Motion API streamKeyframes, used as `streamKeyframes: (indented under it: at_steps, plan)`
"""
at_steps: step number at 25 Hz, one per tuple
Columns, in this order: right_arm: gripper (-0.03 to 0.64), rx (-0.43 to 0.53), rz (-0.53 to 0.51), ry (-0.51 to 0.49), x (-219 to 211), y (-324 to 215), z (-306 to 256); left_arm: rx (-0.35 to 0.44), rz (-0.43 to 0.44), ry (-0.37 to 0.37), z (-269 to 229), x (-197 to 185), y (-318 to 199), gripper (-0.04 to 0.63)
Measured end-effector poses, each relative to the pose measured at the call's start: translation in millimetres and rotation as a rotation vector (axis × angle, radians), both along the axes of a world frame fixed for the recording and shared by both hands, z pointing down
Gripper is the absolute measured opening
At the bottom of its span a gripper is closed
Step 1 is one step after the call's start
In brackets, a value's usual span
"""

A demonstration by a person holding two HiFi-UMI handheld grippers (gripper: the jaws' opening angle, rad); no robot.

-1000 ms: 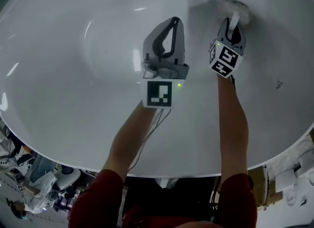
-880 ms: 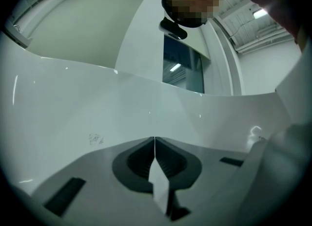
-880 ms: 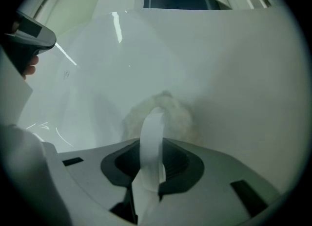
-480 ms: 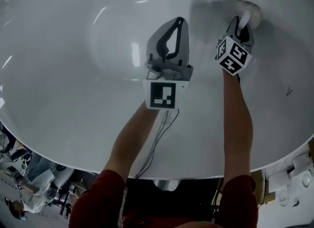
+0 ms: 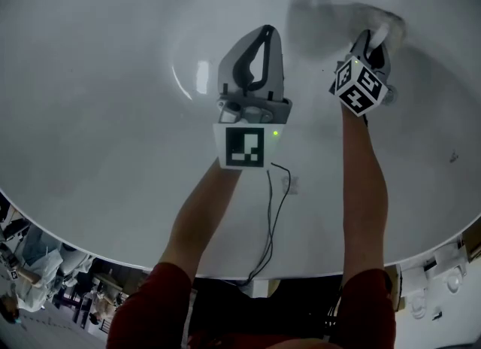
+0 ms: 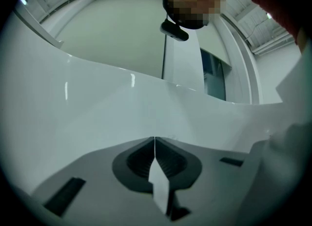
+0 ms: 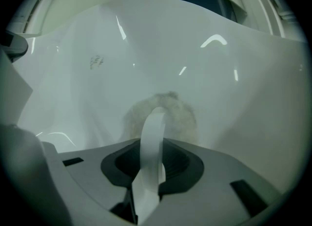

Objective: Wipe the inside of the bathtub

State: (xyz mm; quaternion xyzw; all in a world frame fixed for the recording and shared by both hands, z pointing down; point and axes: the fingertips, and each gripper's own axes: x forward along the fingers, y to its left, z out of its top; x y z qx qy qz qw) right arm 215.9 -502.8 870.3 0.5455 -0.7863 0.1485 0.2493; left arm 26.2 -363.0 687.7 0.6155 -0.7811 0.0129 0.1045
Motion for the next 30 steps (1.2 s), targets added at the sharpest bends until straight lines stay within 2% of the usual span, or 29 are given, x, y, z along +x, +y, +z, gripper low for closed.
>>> streamKeyframes:
  at_steps: [2, 7, 13, 18, 24, 27, 30]
  plan:
    - [0.097, -0.003, -0.020, -0.006, -29, 6, -3, 0.001, -0.006, 0.002, -5, -20, 8, 0.015]
    - [0.098, -0.017, -0.033, -0.008, -124, 37, -15, -0.027, -0.017, -0.001, -18, -99, 49, 0.015]
    - [0.098, -0.033, -0.055, -0.020, -155, 44, -5, -0.028, -0.056, 0.002, -14, -124, 56, 0.015]
    - [0.100, -0.033, -0.102, -0.030, -266, 83, -16, -0.015, -0.099, -0.006, -30, -220, 95, 0.015]
    - [0.100, -0.059, -0.284, -0.051, -390, 131, -28, -0.025, -0.131, -0.019, -42, -290, 137, 0.015]
    - [0.100, -0.076, -0.258, -0.077, -420, 139, -26, -0.038, -0.137, -0.025, -37, -311, 142, 0.015]
    - [0.100, -0.076, -0.301, -0.090, -451, 151, -33, -0.043, -0.158, -0.010, -36, -332, 146, 0.015]
